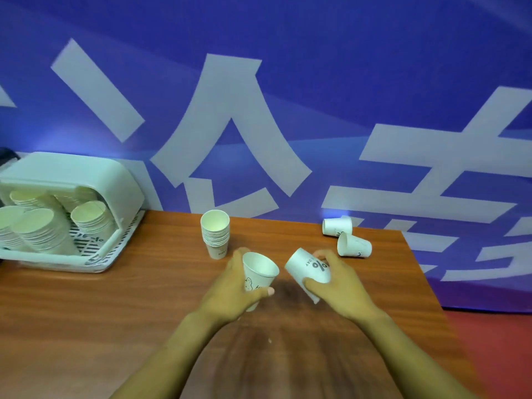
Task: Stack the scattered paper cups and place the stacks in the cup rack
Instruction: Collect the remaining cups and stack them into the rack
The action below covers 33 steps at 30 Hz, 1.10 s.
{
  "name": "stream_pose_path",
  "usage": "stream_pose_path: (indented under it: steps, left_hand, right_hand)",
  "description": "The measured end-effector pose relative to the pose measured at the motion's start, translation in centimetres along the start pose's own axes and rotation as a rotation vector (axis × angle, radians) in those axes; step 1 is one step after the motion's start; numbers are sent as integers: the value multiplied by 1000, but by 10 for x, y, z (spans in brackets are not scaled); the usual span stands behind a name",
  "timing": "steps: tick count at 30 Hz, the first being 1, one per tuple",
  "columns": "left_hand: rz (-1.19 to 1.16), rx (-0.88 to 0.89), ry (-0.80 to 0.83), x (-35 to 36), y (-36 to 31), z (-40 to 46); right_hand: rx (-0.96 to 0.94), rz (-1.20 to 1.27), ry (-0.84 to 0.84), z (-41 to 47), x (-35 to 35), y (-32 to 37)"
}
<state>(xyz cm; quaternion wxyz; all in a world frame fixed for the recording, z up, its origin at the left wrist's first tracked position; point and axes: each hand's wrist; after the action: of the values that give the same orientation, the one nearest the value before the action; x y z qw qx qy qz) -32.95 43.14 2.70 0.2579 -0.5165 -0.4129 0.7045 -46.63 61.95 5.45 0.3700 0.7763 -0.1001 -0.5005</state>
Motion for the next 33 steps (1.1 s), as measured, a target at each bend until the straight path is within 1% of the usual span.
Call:
stream_pose_path:
  steps: [3, 7, 9, 13, 16, 20, 26, 29, 33]
  left_hand:
    - [-33, 2, -54, -54, 23, -18]
    - [22, -81, -169, -100, 44, -39]
    - [35, -106, -162, -111, 47, -47]
    - [96, -78, -161, -129, 60, -52]
    - [129, -105, -167, -138, 73, -63]
    - [162, -129, -134, -148, 85, -84]
    - [208, -146, -185, -186, 111, -90]
    - [168, -140, -213, -206, 122, -82]
    - [132, -70, -249, -249, 141, -76]
  right_hand:
    - [-44, -20, -34, -7, 38, 39]
    - [-19, 33, -30, -22, 79, 83]
    - [-23, 57, -46, -30, 94, 96]
    - [65, 167, -35, -39, 104, 111]
    - [55, 133, -67, -36, 109, 114]
    - [76, 175, -11, -28, 126, 121]
    - [81, 138, 28, -31, 166, 138]
    - [105, 91, -14, -31, 173, 154]
    - [91, 72, -100, -21, 184, 189]
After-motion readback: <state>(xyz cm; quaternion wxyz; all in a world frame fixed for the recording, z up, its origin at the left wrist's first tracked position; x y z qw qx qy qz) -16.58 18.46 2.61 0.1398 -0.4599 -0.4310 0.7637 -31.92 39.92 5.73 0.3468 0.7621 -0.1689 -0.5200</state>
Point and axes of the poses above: each hand's wrist, its own z-axis towards the middle knuckle, its own x-axis out of the palm, y = z × x, and after that the axes turned 12 degrees about x, right-handed
